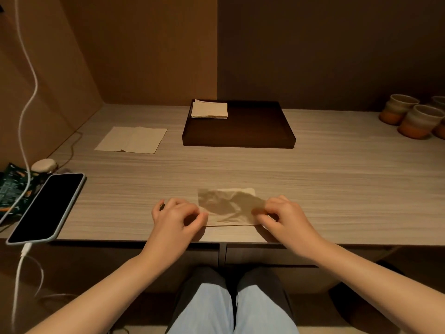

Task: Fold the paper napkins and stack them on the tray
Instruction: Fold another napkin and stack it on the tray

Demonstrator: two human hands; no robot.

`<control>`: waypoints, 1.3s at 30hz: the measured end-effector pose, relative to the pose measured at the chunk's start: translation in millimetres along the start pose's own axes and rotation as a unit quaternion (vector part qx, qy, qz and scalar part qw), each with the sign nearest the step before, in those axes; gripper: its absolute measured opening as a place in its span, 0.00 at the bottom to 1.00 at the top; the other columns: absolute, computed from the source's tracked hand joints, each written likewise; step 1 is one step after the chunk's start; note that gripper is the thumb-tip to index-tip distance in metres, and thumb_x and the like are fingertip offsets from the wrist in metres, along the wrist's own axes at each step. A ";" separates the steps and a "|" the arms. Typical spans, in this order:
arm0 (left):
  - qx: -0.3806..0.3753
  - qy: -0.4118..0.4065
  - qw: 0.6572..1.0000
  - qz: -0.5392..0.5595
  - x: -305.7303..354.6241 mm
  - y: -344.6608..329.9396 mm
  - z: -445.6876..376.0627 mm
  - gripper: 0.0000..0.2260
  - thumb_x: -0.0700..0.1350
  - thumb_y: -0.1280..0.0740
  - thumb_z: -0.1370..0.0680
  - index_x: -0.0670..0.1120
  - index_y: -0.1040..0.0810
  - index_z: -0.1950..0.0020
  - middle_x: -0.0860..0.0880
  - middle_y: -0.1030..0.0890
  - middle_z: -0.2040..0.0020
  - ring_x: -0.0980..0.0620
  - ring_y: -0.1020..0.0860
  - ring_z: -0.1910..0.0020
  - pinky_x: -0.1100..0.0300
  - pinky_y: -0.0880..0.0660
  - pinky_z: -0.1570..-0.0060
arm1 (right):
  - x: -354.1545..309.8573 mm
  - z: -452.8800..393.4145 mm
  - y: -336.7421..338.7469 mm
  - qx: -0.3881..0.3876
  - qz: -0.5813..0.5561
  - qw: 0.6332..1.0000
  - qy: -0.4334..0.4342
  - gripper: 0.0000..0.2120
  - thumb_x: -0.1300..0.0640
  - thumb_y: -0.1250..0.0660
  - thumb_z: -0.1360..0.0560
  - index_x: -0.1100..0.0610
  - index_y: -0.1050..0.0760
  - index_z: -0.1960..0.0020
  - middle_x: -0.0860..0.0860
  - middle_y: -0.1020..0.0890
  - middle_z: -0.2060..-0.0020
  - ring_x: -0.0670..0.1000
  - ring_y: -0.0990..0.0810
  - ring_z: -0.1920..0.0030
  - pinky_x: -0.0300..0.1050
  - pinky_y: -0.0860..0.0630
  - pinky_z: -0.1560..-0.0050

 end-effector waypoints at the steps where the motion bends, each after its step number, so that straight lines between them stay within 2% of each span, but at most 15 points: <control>1: 0.008 0.007 1.000 -0.003 1.3 -1.0 -1.0 0.12 0.59 0.36 0.26 0.54 0.22 0.64 0.61 0.22 0.61 0.64 0.29 0.47 0.45 0.46 0.31 | -0.6 -2.2 -1.0 0.010 -0.001 1.000 -0.018 0.18 0.51 0.34 0.22 0.55 0.26 0.70 0.46 0.25 0.70 0.44 0.29 0.58 0.38 0.33 0.57; 5: 0.027 0.036 0.999 -0.026 4.5 -4.3 -3.4 0.05 0.51 0.31 0.25 0.56 0.26 0.58 0.59 0.23 0.63 0.64 0.28 0.52 0.48 0.47 0.31 | -2.4 -10.6 -6.5 0.037 -0.001 0.997 -0.073 0.20 0.49 0.33 0.24 0.58 0.24 0.71 0.49 0.21 0.72 0.44 0.24 0.59 0.43 0.26 0.56; 9: 0.042 0.068 0.997 -0.012 5.1 -4.1 -6.7 0.10 0.50 0.31 0.26 0.56 0.30 0.49 0.57 0.22 0.67 0.62 0.27 0.54 0.54 0.47 0.35 | -6.4 -16.2 -9.3 0.046 -0.009 0.992 -0.117 0.18 0.50 0.32 0.25 0.58 0.22 0.71 0.49 0.19 0.73 0.44 0.21 0.65 0.46 0.23 0.59; 11: 0.045 0.072 0.996 -0.014 5.8 -3.8 -7.2 0.11 0.50 0.31 0.26 0.57 0.30 0.47 0.57 0.21 0.68 0.60 0.27 0.54 0.54 0.47 0.36 | -7.7 -18.2 -9.6 0.048 0.007 0.991 -0.126 0.18 0.51 0.32 0.26 0.60 0.23 0.70 0.51 0.20 0.74 0.46 0.21 0.66 0.45 0.25 0.62; 14: 0.040 0.072 0.996 -0.025 6.5 -4.7 -7.0 0.11 0.50 0.31 0.26 0.57 0.29 0.47 0.57 0.22 0.68 0.59 0.27 0.54 0.53 0.47 0.35 | -9.7 -20.6 -9.6 0.052 0.028 0.990 -0.124 0.19 0.53 0.33 0.26 0.65 0.25 0.69 0.56 0.20 0.73 0.52 0.22 0.68 0.42 0.31 0.69; 18: 0.034 0.078 0.996 -0.040 6.1 -6.1 -7.2 0.06 0.50 0.31 0.26 0.56 0.25 0.51 0.58 0.23 0.68 0.57 0.28 0.54 0.48 0.44 0.34 | -9.7 -22.2 -9.9 0.051 0.033 0.991 -0.122 0.19 0.54 0.33 0.27 0.66 0.28 0.71 0.59 0.21 0.73 0.54 0.22 0.68 0.45 0.30 0.68; 21: 0.015 0.092 0.994 -0.063 7.5 -4.4 -11.7 0.02 0.52 0.32 0.25 0.56 0.23 0.54 0.59 0.24 0.67 0.59 0.30 0.53 0.44 0.46 0.31 | -9.7 -22.8 -9.9 0.049 0.035 0.990 -0.125 0.19 0.54 0.34 0.28 0.63 0.30 0.73 0.58 0.22 0.74 0.54 0.23 0.69 0.47 0.29 0.67; 23: -0.014 0.100 0.991 -0.082 9.9 -1.4 -14.3 0.05 0.54 0.33 0.24 0.55 0.22 0.51 0.59 0.24 0.66 0.57 0.30 0.52 0.44 0.48 0.31 | -10.4 -22.6 -9.8 0.046 0.040 0.991 -0.121 0.18 0.54 0.34 0.28 0.59 0.32 0.74 0.55 0.24 0.76 0.51 0.25 0.70 0.46 0.30 0.68; 26: -0.069 0.058 0.982 -0.164 14.8 -0.1 -8.9 0.11 0.56 0.37 0.23 0.54 0.24 0.44 0.59 0.25 0.55 0.55 0.30 0.45 0.44 0.48 0.31 | -9.6 -22.9 -10.7 0.036 0.043 0.992 -0.113 0.18 0.53 0.35 0.28 0.58 0.31 0.75 0.52 0.22 0.75 0.51 0.23 0.69 0.50 0.25 0.66; 29: -0.062 -0.039 0.981 -0.181 24.9 -1.7 5.7 0.14 0.55 0.40 0.22 0.51 0.25 0.40 0.53 0.28 0.46 0.52 0.31 0.42 0.44 0.43 0.33 | -7.4 -24.0 -11.4 0.034 0.043 0.993 -0.109 0.18 0.53 0.35 0.29 0.60 0.30 0.74 0.52 0.22 0.75 0.50 0.23 0.67 0.51 0.24 0.65; 31: -0.101 -0.103 0.975 -0.172 32.2 -5.7 15.8 0.18 0.56 0.45 0.21 0.51 0.28 0.35 0.52 0.29 0.36 0.51 0.33 0.33 0.45 0.41 0.30 | -7.5 -23.9 -11.3 0.034 0.047 0.993 -0.103 0.17 0.53 0.35 0.28 0.58 0.30 0.74 0.50 0.25 0.76 0.49 0.25 0.67 0.49 0.26 0.65; 33: -0.148 -0.158 0.957 -0.194 35.3 -13.0 25.3 0.21 0.57 0.47 0.20 0.52 0.33 0.29 0.53 0.34 0.27 0.51 0.41 0.25 0.46 0.47 0.27 | -7.6 -23.5 -11.5 0.027 0.055 0.994 -0.094 0.17 0.53 0.34 0.27 0.55 0.31 0.73 0.47 0.26 0.76 0.50 0.26 0.65 0.48 0.26 0.63; 35: -0.172 -0.171 0.946 -0.213 33.7 -18.7 32.1 0.23 0.59 0.48 0.19 0.53 0.36 0.26 0.53 0.36 0.25 0.52 0.45 0.24 0.47 0.52 0.28 | -8.4 -23.5 -11.3 0.016 0.067 0.994 -0.085 0.18 0.51 0.34 0.26 0.54 0.31 0.72 0.46 0.25 0.74 0.49 0.25 0.63 0.49 0.25 0.60; 39: -0.186 -0.167 0.940 -0.230 28.3 -20.8 36.6 0.24 0.59 0.48 0.19 0.53 0.38 0.25 0.52 0.35 0.25 0.52 0.43 0.24 0.49 0.53 0.29 | -15.3 -17.2 -3.4 0.029 0.105 0.991 -0.075 0.15 0.46 0.36 0.23 0.52 0.27 0.65 0.45 0.24 0.67 0.47 0.27 0.58 0.45 0.26 0.57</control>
Point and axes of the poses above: each hand's wrist, its own z-axis away from the middle knuckle, its own y-axis out of the back of the hand, x = y × z, the point moved 2 cm from there along -z, towards the middle knuckle
